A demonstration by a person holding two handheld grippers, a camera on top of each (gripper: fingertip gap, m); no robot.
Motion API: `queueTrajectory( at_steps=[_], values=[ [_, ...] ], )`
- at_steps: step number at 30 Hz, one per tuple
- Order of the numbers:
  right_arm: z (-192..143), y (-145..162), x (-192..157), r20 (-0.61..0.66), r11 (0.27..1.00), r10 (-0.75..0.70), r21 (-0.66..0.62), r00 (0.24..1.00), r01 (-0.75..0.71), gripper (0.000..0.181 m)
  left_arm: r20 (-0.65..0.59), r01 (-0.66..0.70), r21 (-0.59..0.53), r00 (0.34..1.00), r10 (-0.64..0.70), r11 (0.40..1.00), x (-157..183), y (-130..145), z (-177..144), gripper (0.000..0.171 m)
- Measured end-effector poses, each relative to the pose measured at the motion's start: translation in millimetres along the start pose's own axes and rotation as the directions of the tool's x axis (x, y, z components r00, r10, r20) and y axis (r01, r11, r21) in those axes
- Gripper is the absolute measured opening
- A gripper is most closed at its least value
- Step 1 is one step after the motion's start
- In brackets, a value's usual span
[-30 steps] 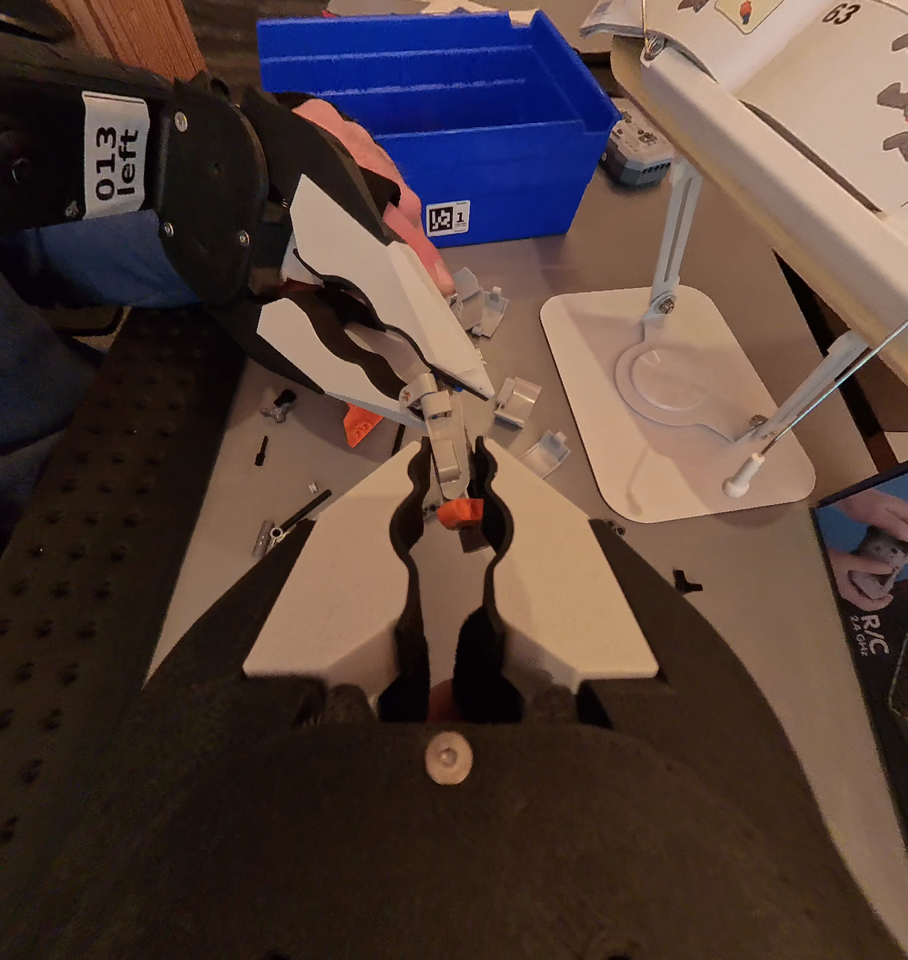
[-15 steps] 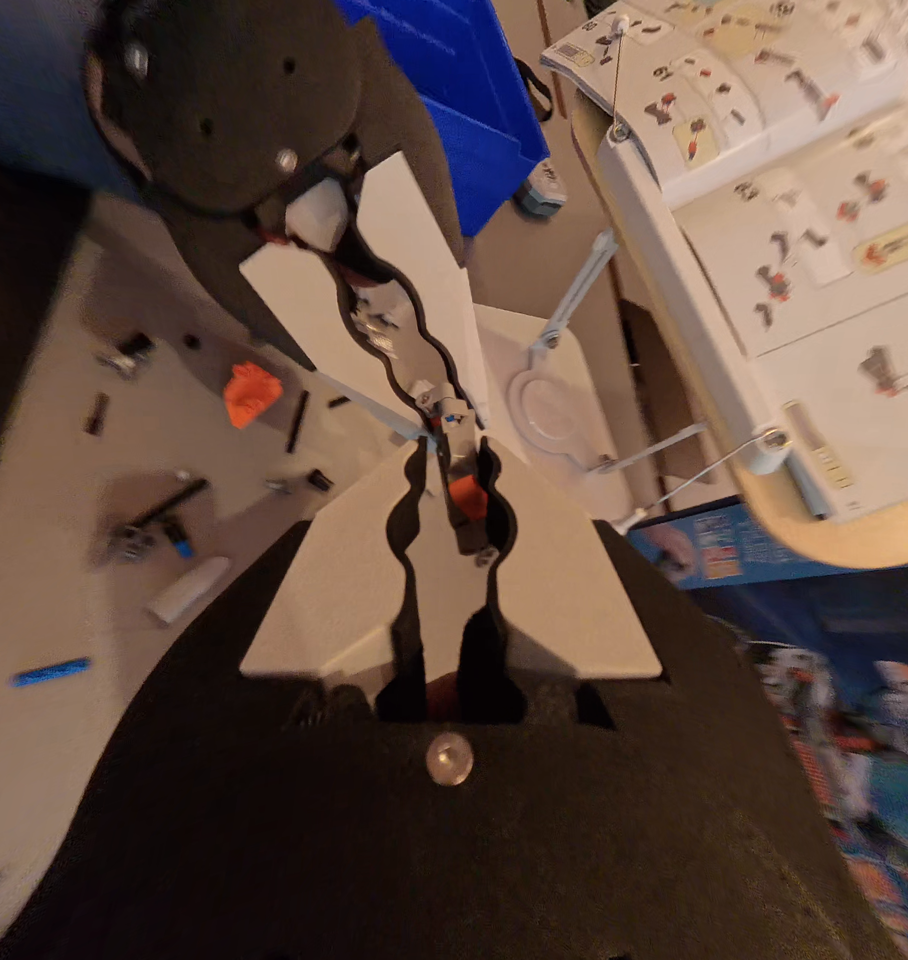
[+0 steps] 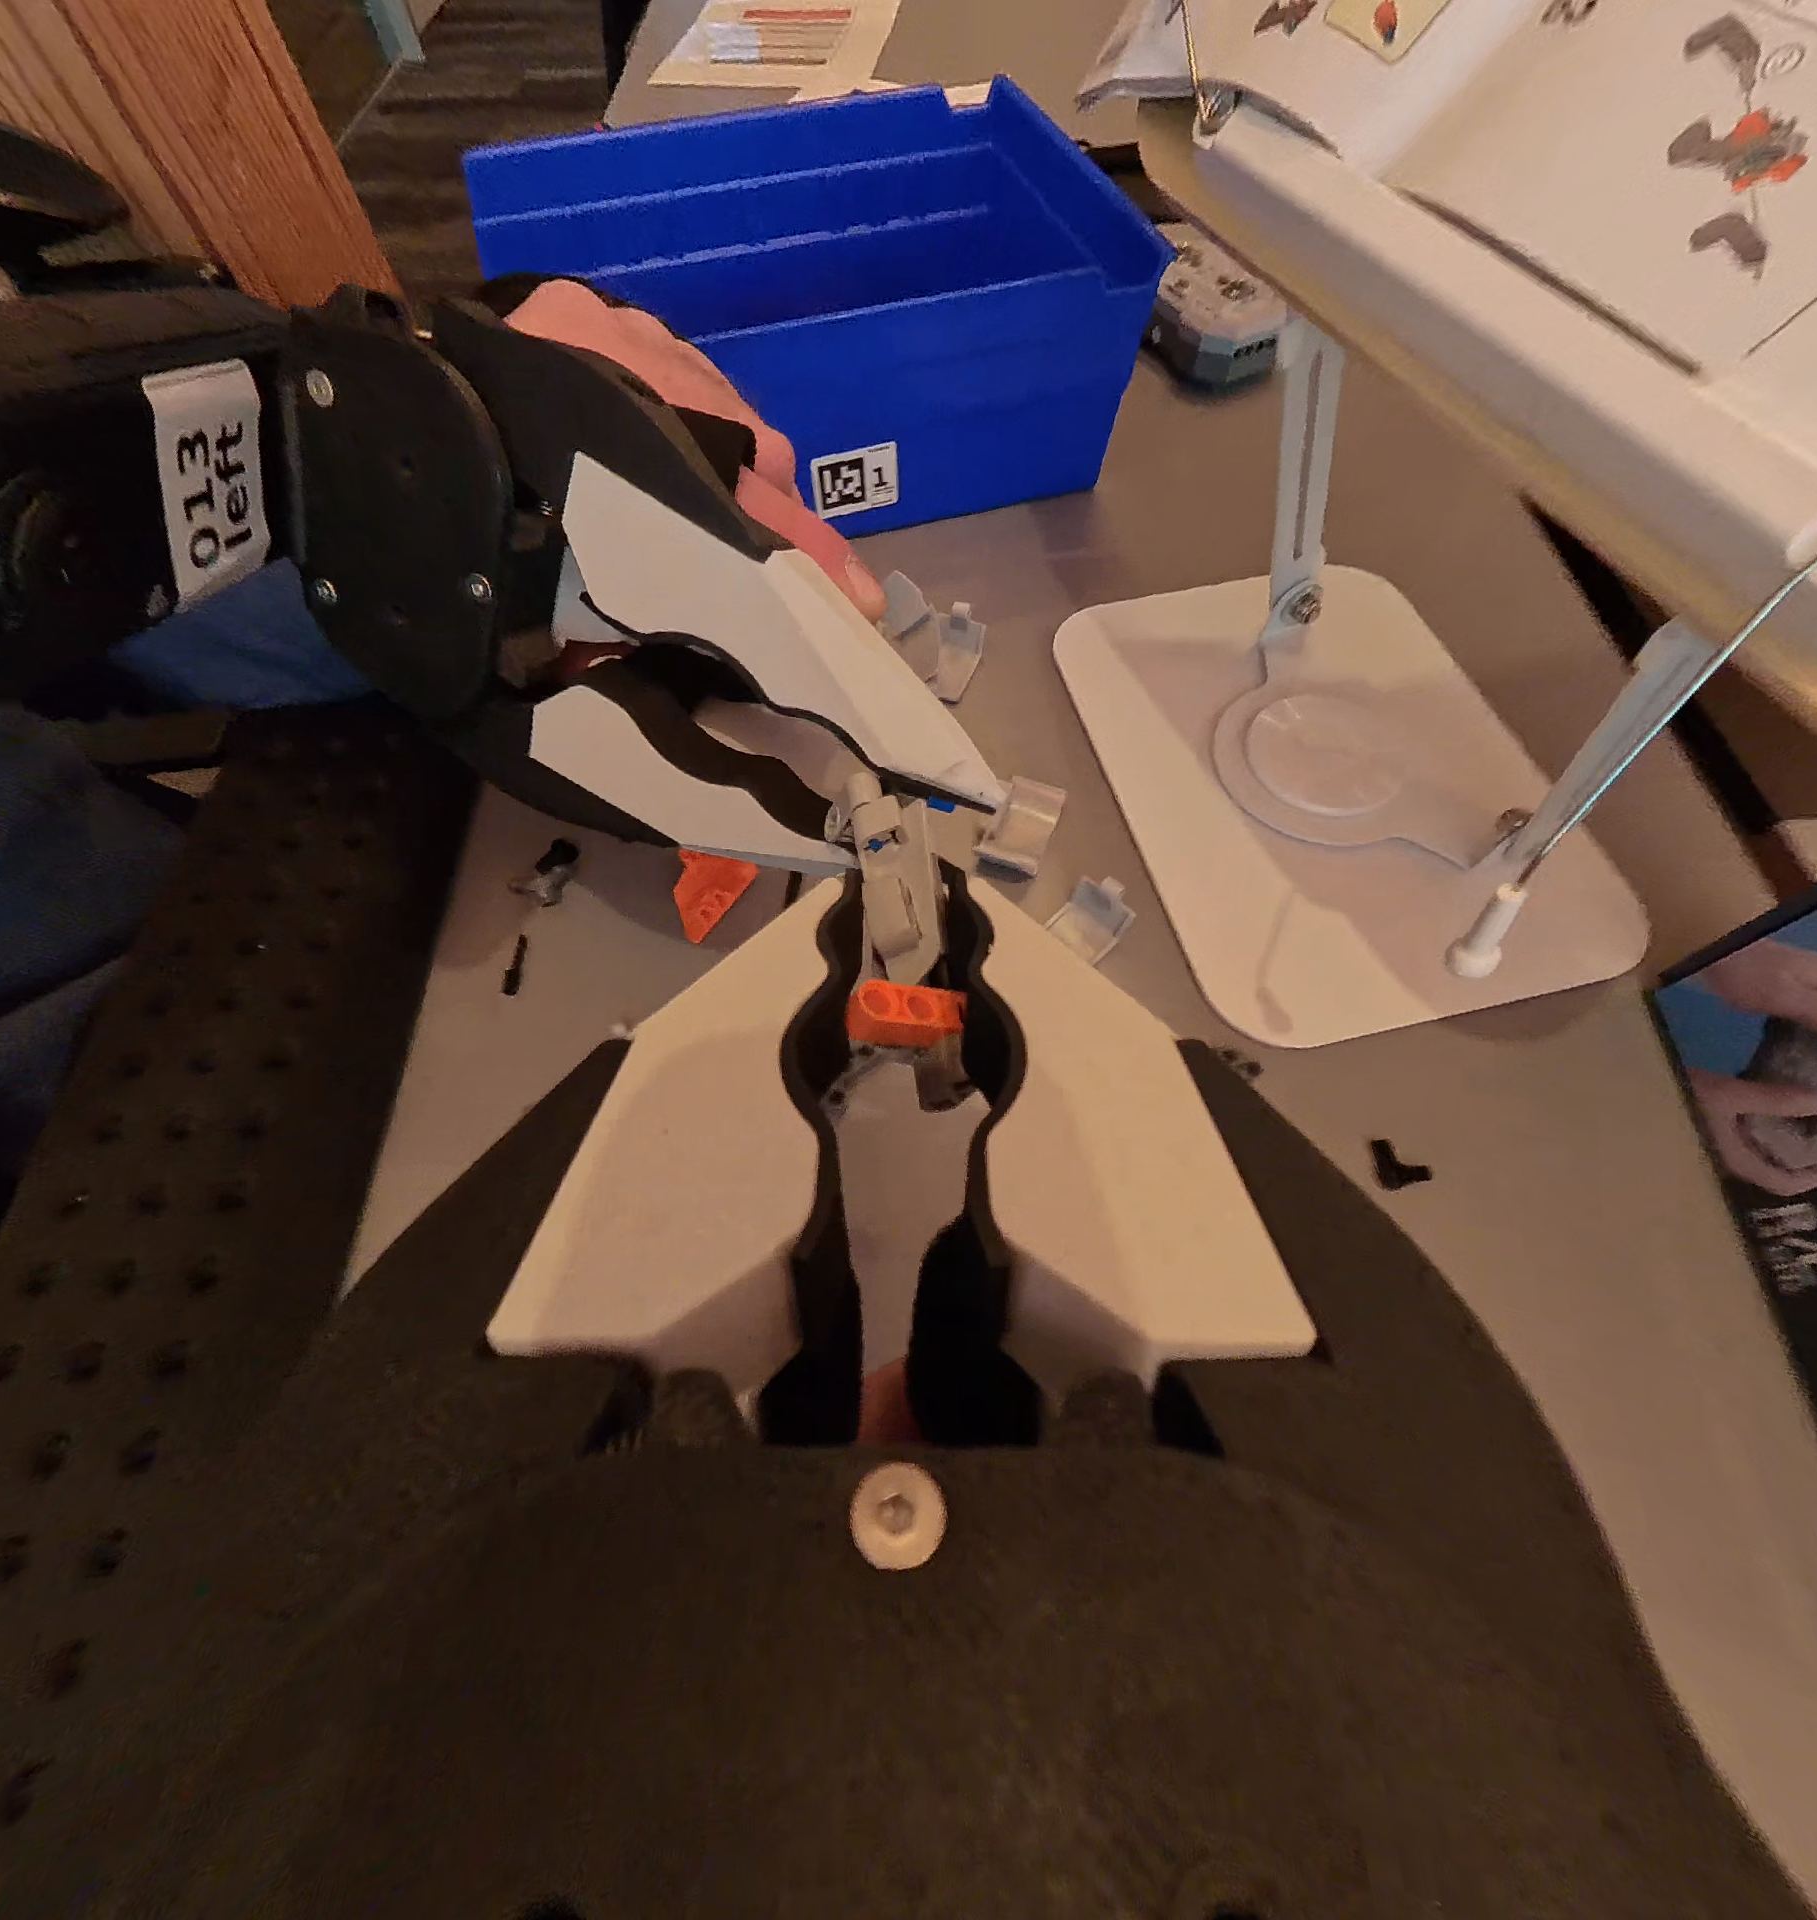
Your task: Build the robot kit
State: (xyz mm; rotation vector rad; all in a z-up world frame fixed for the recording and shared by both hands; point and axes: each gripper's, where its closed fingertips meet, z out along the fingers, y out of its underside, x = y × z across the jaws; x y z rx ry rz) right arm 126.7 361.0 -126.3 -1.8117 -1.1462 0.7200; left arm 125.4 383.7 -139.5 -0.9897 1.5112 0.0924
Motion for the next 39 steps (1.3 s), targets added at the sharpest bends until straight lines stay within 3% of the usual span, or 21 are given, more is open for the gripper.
queueTrajectory(
  at_steps=[6, 10, 13, 19, 20, 23, 26, 29, 32, 39],
  values=[
    [6.6, 0.4, 1.5, -0.174, 0.943, -0.325, -0.128, 0.930, 0.306, 0.010, -0.087, 0.124, -0.014, 0.988, -0.125, 0.992, 8.0, 7.8, 2.6, 0.016],
    [8.5, -0.9, 3.1, -0.220, 0.900, -0.434, -0.154, 0.874, 0.409, 0.010, -0.126, 0.202, -0.018, 0.971, -0.202, 0.979, 9.8, 9.5, 3.8, 0.015],
    [10.9, -1.1, 4.2, -0.261, 0.813, -0.582, -0.223, 0.770, 0.538, 0.010, -0.158, 0.255, -0.031, 0.954, -0.257, 0.966, 11.9, 12.5, 4.8, 0.016],
    [16.3, 1.5, 3.0, -0.277, 0.524, -0.851, -0.380, 0.447, 0.762, 0.010, -0.254, 0.374, -0.065, 0.890, -0.378, 0.925, 21.8, 16.3, 6.1, 0.016],
    [16.7, 2.4, 2.1, -0.269, 0.513, -0.858, -0.383, 0.438, 0.768, 0.010, -0.276, 0.395, -0.068, 0.875, -0.397, 0.916, 24.1, 16.2, 5.7, 0.017],
    [16.2, 3.8, 1.4, -0.263, 0.685, -0.728, -0.290, 0.633, 0.668, 0.013, -0.296, 0.386, -0.066, 0.873, -0.388, 0.920, 28.2, 13.3, 5.7, 0.016],
    [12.7, 2.4, 0.5, -0.225, 0.843, -0.537, -0.182, 0.813, 0.506, 0.014, -0.240, 0.287, -0.060, 0.925, -0.293, 0.956, 24.1, 13.2, 6.1, 0.015],
    [9.3, -2.0, -10.0, -0.098, 0.954, -0.299, -0.051, 0.949, 0.296, 0.012, -0.199, 0.188, -0.071, 0.960, -0.198, 0.980, 23.9, 15.1, 7.1, 0.015],
    [5.1, 2.0, -4.5, -0.032, 0.992, -0.124, -0.024, 0.992, 0.123, 0.009, -0.167, 0.128, -0.074, 0.976, -0.139, 0.989, 22.0, 14.7, 7.6, 0.015],
    [7.9, 9.0, -0.9, -0.078, 0.981, -0.181, -0.089, 0.980, 0.174, 0.008, -0.129, 0.055, -0.074, 0.990, -0.065, 0.996, 22.5, 7.8, 8.1, 0.015]
  ],
)
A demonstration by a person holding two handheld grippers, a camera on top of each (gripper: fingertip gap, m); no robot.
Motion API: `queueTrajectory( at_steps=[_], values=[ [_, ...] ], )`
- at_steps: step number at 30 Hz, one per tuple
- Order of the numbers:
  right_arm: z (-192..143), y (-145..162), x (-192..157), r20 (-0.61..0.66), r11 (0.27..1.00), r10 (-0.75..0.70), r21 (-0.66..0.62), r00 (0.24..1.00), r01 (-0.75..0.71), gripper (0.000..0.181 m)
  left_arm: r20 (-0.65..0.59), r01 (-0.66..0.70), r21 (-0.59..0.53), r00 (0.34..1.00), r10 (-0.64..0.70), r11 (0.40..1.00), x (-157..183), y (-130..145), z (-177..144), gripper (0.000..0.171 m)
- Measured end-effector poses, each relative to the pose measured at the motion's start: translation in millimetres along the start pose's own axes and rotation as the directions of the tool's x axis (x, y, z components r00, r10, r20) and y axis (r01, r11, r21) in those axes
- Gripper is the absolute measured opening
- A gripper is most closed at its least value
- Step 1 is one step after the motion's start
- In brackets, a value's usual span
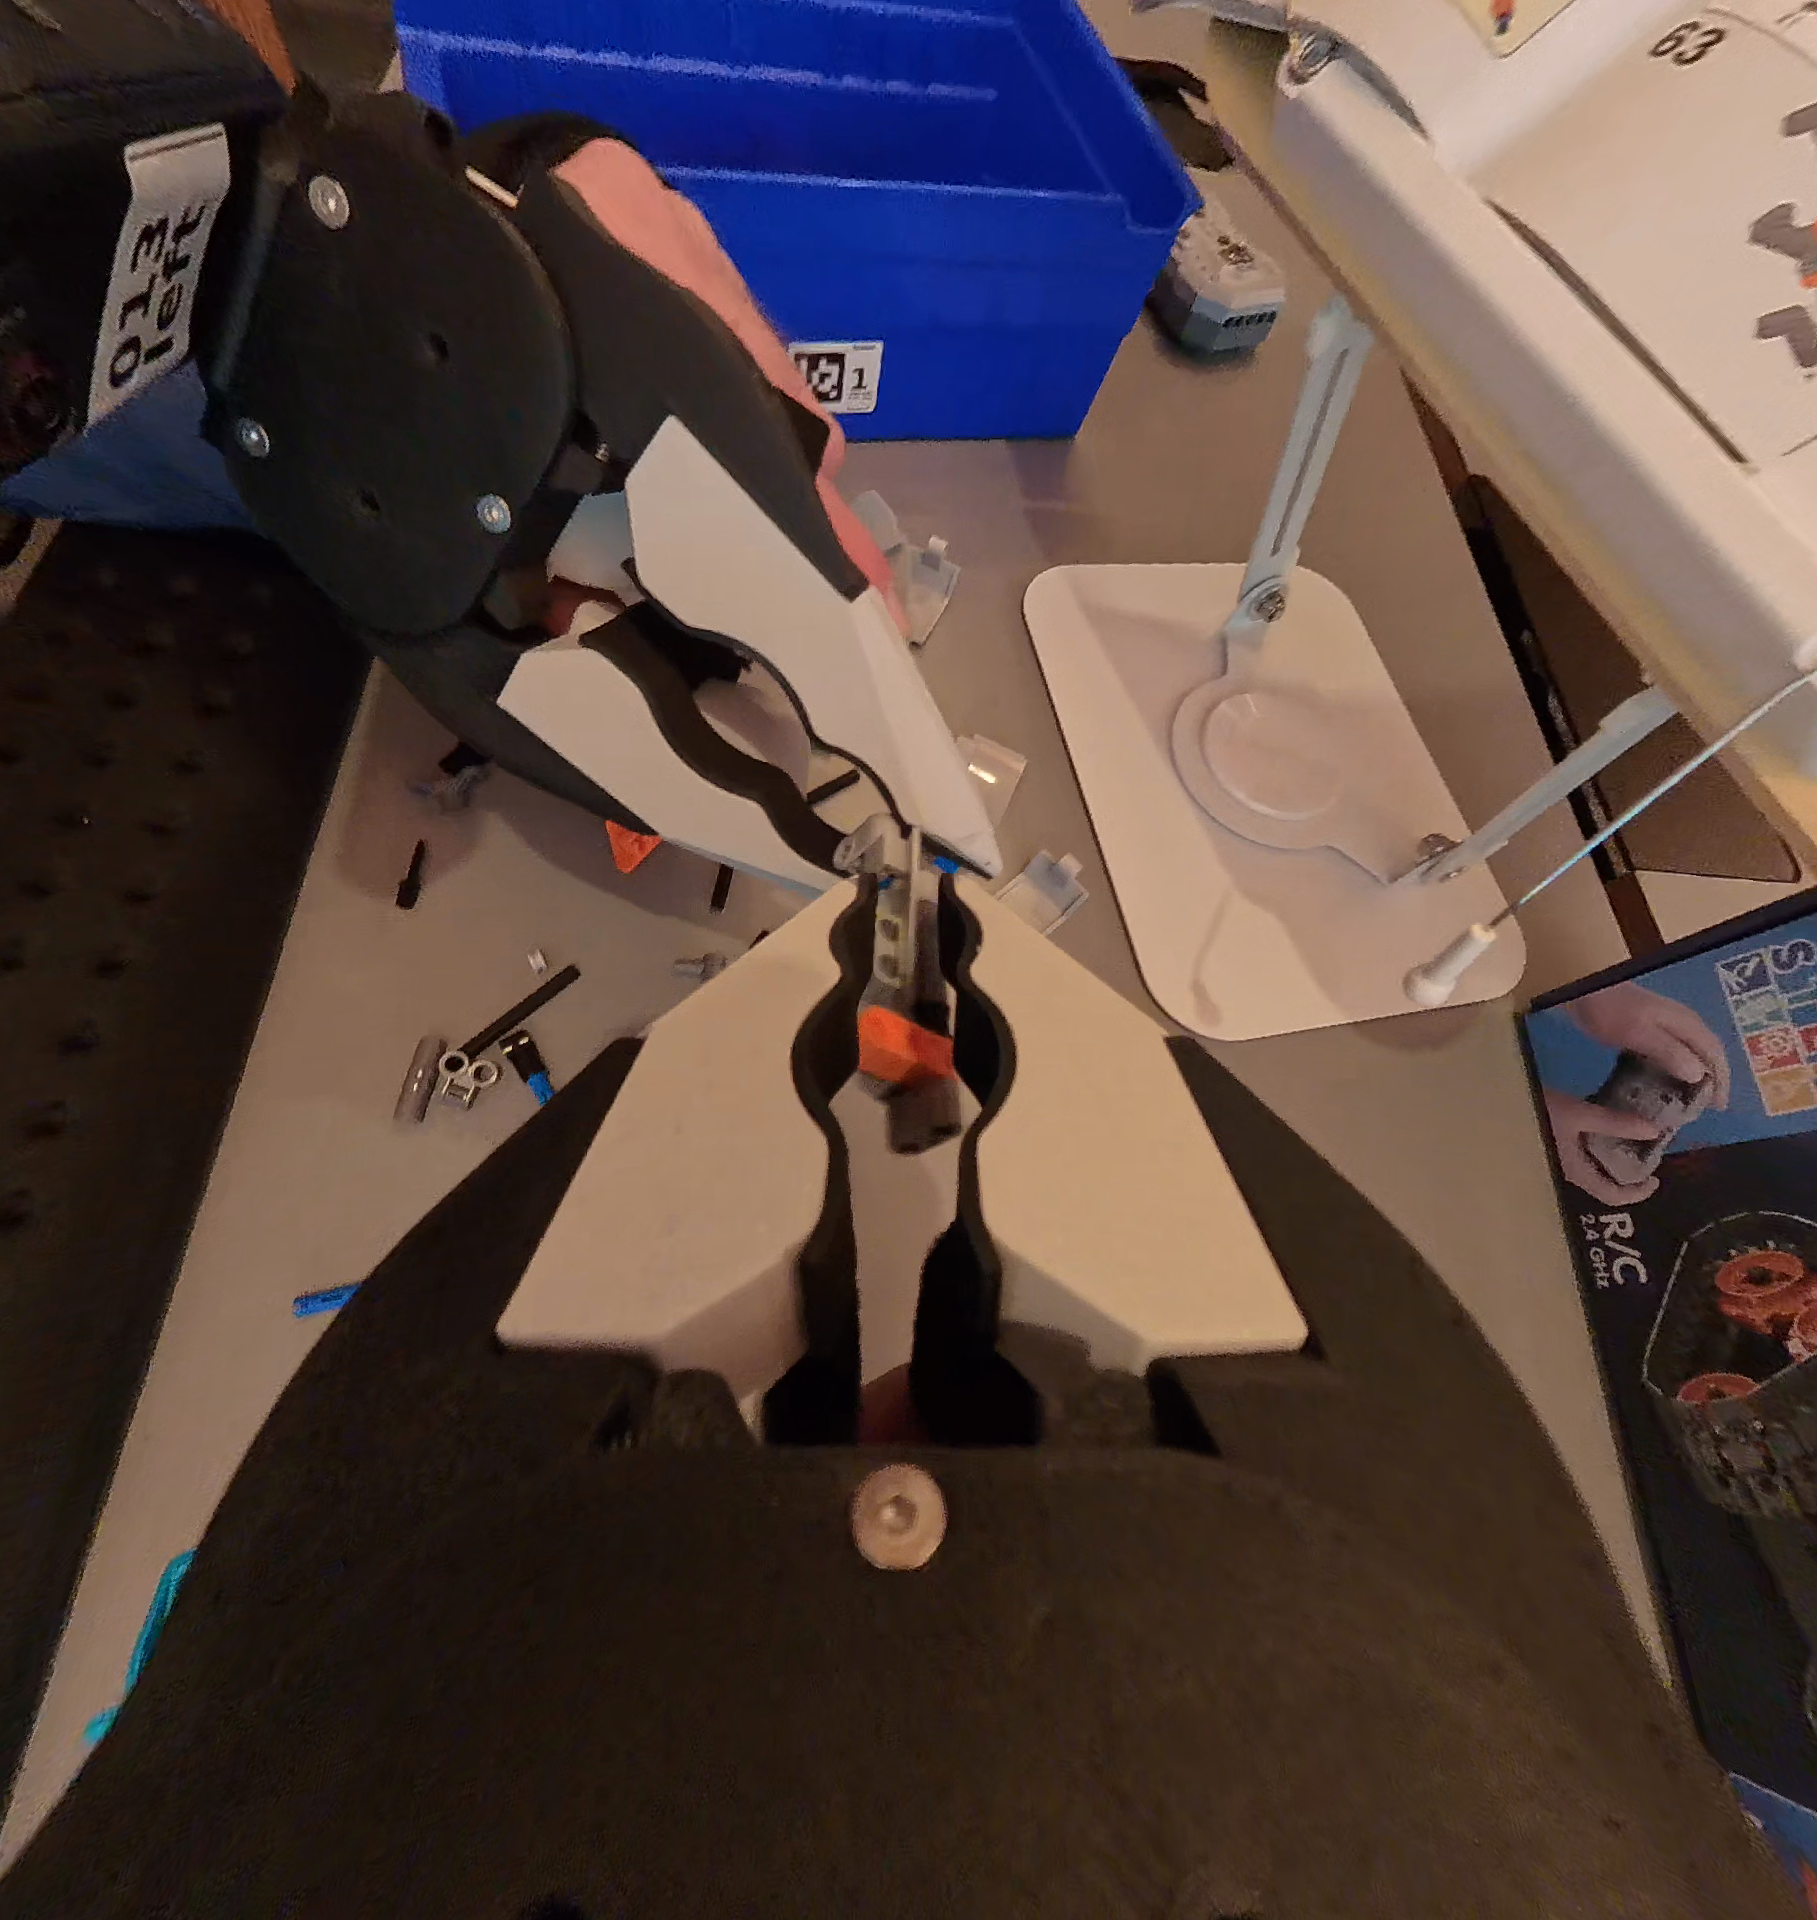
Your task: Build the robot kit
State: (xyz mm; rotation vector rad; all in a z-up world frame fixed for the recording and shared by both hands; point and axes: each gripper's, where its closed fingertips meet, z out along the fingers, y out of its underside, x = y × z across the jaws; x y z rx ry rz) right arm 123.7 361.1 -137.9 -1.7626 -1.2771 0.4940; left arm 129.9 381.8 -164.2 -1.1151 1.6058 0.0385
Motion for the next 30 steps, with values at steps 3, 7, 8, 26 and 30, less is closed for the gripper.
queueTrajectory(
  at_steps=[3, 7, 8, 26, 30],
  values=[
    [2.1, 4.0, -3.4, 0.003, 0.999, -0.037, -0.024, 0.999, 0.037, 0.006, -0.011, -0.002, -0.004, 1.000, 0.002, 1.000, 1.9, 0.7, -0.1, 0.015],
    [3.1, 1.5, -0.9, -0.063, 0.989, -0.141, -0.050, 0.988, 0.138, 0.005, -0.045, 0.057, 0.007, 0.997, -0.056, 0.998, 2.0, 1.4, -1.3, 0.015],
    [3.4, 0.3, -1.2, -0.086, 0.981, -0.187, -0.063, 0.979, 0.182, 0.005, -0.064, 0.083, 0.016, 0.995, -0.082, 0.996, 2.5, 1.2, -2.0, 0.014],
    [9.7, -2.6, -13.0, -0.207, 0.732, -0.680, -0.243, 0.704, 0.636, 0.003, -0.494, 0.517, -0.033, 0.736, -0.464, 0.855, 27.4, -0.1, -18.0, 0.015],
    [-8.6, -19.5, -1.2, -0.175, 0.962, -0.269, -0.009, 0.947, 0.272, 0.012, -0.432, 0.494, -0.001, 0.784, -0.446, 0.869, 17.3, 0.8, -15.8, 0.015]
  ],
)
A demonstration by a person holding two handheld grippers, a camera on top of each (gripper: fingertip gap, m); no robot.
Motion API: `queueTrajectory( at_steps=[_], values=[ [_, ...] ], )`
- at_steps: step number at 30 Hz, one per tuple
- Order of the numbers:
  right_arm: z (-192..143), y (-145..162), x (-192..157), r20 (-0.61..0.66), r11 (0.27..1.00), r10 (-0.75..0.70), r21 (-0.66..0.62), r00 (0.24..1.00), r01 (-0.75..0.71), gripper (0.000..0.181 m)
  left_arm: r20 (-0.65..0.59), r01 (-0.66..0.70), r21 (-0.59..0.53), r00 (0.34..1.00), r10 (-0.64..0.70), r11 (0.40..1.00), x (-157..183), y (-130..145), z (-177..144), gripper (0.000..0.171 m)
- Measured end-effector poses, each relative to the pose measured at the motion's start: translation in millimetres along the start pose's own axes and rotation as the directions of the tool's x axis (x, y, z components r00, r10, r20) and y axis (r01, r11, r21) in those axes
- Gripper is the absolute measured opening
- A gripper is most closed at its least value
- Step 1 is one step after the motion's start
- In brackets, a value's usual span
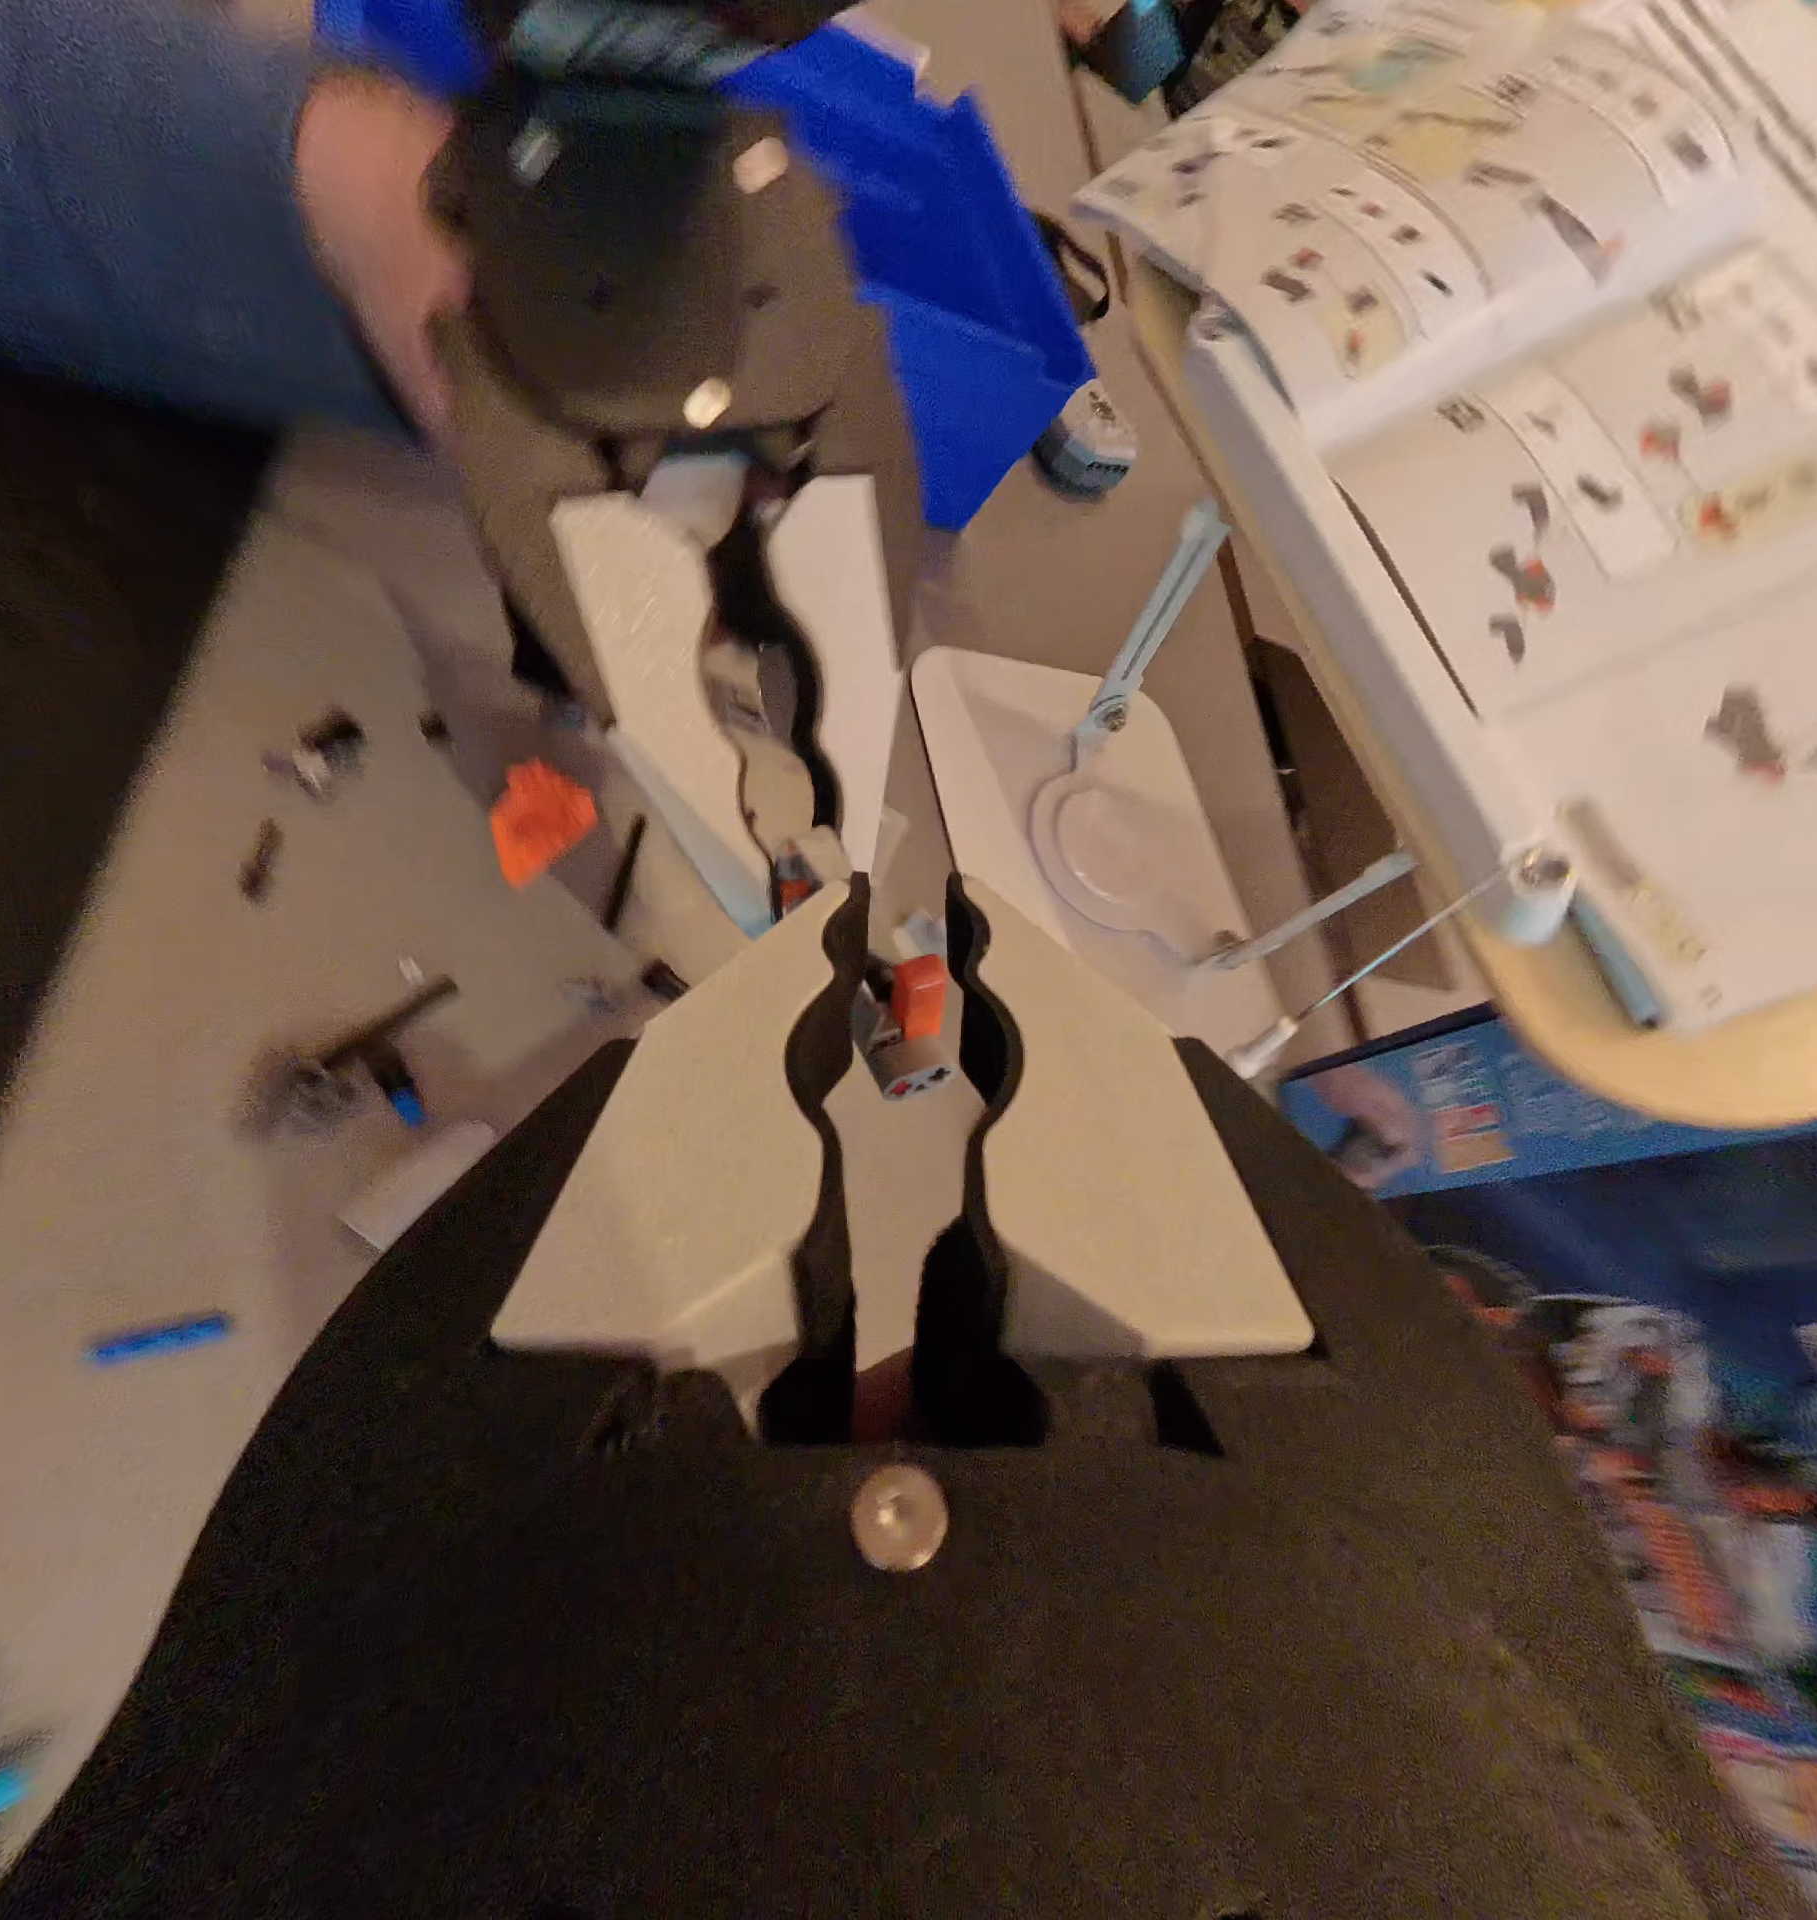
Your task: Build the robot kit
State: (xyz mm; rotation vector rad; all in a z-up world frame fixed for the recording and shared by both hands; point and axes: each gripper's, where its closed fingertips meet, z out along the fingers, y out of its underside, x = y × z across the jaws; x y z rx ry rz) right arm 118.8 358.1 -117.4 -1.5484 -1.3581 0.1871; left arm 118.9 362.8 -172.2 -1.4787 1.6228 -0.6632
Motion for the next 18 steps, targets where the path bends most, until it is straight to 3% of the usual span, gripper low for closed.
queueTrajectory(
  at_steps=[3, 6, 11, 15, 18],
  values=[
    [-3.4, -1.8, 4.6, 0.111, 0.964, 0.252, 0.054, 0.961, -0.259, 0.013, 0.056, -0.071, -0.011, 0.996, 0.072, 0.997, -2.7, -2.1, 1.7, 0.015],
    [4.3, 9.1, 3.9, 0.135, 0.943, 0.330, 0.010, 0.934, -0.334, 0.005, 0.098, -0.122, -0.019, 0.988, 0.123, 0.992, -2.3, -6.3, 3.5, 0.014],
    [5.1, 14.6, -2.3, 0.076, 0.996, 0.090, -0.004, 0.993, -0.090, 0.000, 0.024, -0.017, 0.006, 1.000, 0.017, 1.000, 5.4, -6.8, 5.3, 0.014],
    [5.5, 18.9, -6.9, -0.013, 0.964, -0.262, -0.048, 0.965, 0.261, 0.000, -0.045, 0.101, 0.014, 0.994, -0.100, 0.995, 6.9, -5.0, 3.9, 0.014],
    [7.3, 20.4, -8.4, -0.026, 0.949, -0.309, -0.072, 0.951, 0.307, 0.000, -0.096, 0.171, 0.041, 0.981, -0.167, 0.984, 9.4, -7.6, 4.3, 0.014]
  ],
)
